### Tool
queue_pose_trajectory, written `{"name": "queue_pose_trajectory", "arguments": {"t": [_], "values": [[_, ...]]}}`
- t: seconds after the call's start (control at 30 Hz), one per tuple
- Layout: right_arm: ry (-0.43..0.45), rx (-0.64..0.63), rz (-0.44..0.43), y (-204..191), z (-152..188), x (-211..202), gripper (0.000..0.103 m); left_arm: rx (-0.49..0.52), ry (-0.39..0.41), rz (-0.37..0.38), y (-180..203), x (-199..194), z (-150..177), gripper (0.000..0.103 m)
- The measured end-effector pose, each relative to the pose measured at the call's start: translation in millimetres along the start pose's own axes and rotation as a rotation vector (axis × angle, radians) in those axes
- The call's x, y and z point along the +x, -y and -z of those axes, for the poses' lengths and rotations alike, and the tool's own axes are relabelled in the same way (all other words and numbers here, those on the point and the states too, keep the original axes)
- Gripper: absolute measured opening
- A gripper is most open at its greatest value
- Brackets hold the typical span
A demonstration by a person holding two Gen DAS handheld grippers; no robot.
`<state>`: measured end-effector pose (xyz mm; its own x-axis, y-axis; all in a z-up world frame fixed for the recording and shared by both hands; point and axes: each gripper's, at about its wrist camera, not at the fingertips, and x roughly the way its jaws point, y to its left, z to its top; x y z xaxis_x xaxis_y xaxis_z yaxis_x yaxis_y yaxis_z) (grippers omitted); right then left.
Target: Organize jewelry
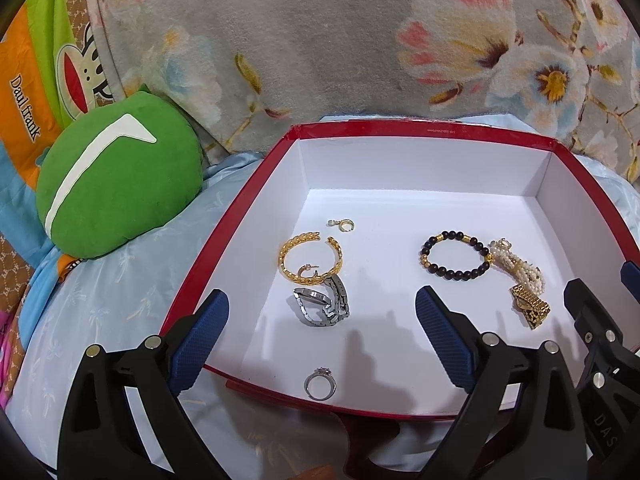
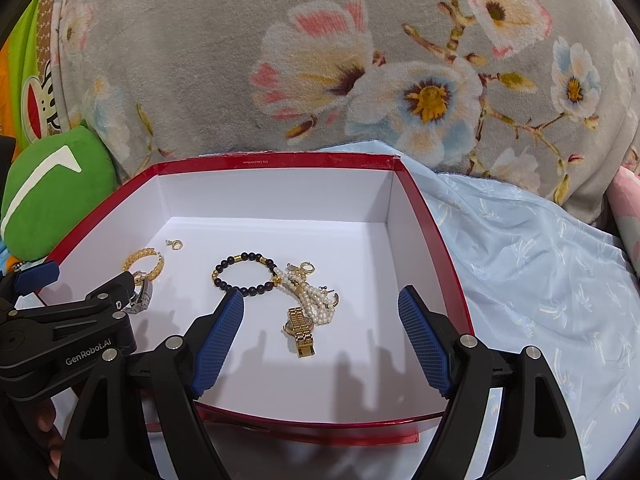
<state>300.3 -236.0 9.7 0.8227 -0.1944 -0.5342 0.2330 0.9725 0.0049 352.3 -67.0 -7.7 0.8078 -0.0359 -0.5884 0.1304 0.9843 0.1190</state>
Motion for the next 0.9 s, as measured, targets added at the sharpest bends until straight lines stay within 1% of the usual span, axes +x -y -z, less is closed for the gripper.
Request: {"name": "queue_pose_trajectory", "arguments": {"t": [0.1,0.13,0.2,0.3,0.47,0.63,0.9], "values": [[-0.022,0.001,-0.004,0,-1,-1,0.077,-0.026,0.008,-0.015,-6,-6,-3,0.092],[-0.02,-0.005,0.006,-1,-1,-3,0.077,-0.025,0.012,-0.025,-7,-9,-4,0.092],[-0.013,-0.008,-0.004,-3,-3,-10,0.077,-0.017,0.013,-0.039,-9,-14,-7,0.092],[-0.012,-0.031,-0.004,-10,-7,-21,0.077,-0.012,-0.012,-0.043,-12,-22,-9,0.092],[-0.066,-0.042,-0.026,-18,-9,-37,0.077,-0.017,-0.041,-0.041,-17,-37,-10,0.092],[-0.097,-0.044,-0.038,-21,-6,-51,0.077,-0.019,-0.075,-0.02,-23,-48,-4,0.092],[-0.108,-0.059,-0.051,-27,-6,-55,0.077,-0.013,-0.084,-0.057,-23,-53,2,0.092]]}}
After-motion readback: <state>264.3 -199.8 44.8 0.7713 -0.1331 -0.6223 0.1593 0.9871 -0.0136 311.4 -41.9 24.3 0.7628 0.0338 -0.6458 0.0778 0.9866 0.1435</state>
